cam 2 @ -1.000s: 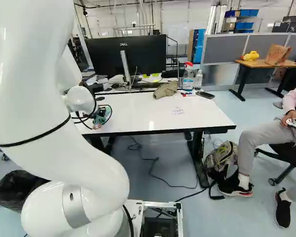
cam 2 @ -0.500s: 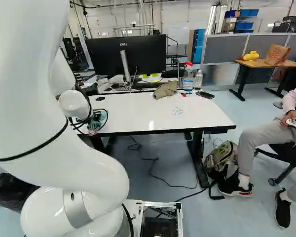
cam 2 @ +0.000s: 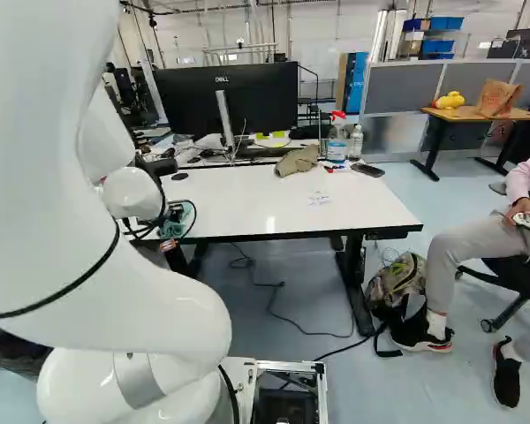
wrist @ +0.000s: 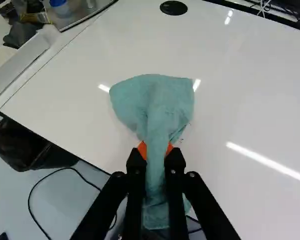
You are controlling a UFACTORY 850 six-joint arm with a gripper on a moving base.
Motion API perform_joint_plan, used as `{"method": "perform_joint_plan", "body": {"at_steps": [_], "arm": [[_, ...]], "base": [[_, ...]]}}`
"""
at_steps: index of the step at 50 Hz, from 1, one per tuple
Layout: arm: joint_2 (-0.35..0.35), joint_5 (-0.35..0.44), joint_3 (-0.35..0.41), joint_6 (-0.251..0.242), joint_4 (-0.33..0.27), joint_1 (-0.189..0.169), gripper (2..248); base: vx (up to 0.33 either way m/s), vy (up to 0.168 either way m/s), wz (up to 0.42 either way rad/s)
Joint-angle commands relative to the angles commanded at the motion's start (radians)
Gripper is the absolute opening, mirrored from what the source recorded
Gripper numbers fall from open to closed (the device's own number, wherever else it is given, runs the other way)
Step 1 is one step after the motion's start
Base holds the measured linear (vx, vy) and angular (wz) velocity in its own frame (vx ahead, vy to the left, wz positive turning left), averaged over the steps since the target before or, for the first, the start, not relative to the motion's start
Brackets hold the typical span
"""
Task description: Clean the table with the green towel
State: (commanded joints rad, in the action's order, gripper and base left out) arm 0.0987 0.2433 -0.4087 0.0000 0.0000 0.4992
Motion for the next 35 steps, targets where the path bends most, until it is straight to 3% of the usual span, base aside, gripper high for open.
{"method": "perform_joint_plan", "body": {"at_steps": [14, 35], "arm": [[-0.043, 0.000, -0.042, 0.000, 0.000, -0.048, 50], [-0.141, 0.000, -0.141, 0.000, 0.000, -0.085, 50]], "base": [[0.000, 0.000, 0.000], [0.000, 0.000, 0.000]]}}
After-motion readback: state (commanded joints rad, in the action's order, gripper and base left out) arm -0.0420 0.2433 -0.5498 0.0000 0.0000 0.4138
